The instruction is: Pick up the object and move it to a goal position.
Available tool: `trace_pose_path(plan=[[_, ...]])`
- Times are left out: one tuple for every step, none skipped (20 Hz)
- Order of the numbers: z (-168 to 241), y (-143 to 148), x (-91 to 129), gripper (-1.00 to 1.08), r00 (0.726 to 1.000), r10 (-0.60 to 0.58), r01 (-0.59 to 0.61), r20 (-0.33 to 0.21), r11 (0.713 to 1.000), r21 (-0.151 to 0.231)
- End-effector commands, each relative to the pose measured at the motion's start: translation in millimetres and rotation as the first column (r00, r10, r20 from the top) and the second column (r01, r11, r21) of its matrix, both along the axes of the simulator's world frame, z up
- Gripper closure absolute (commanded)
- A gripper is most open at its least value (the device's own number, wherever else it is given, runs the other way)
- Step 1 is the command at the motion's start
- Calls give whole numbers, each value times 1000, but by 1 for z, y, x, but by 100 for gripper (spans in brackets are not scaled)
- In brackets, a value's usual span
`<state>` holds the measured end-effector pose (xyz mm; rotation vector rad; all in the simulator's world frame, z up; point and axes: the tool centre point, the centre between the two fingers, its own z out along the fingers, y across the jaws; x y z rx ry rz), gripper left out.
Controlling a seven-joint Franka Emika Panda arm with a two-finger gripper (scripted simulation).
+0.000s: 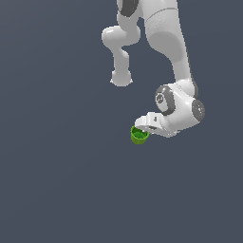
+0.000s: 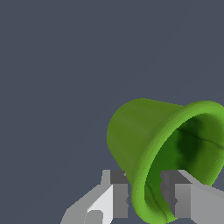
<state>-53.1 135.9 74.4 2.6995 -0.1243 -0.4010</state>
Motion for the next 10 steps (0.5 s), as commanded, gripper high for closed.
trace_pose_path(plan=[[0,-1,0,108,1000,3,-3,3,1000,2],[0,-2,0,108,1000,5,-5,6,1000,3],[1,-3,0,108,1000,8,-8,9,1000,5],[1,-5,0,108,1000,11,-11,13,1000,7],[1,-6,0,108,1000,14,-15,18,1000,10],[2,-8,0,108,1000,19,-19,23,1000,12],[3,-10,0,108,999,23,-24,29,1000,15],[3,-12,0,108,999,28,-29,36,999,19],[4,-14,0,108,998,34,-35,43,999,22],[5,-17,0,108,998,40,-41,51,999,26]])
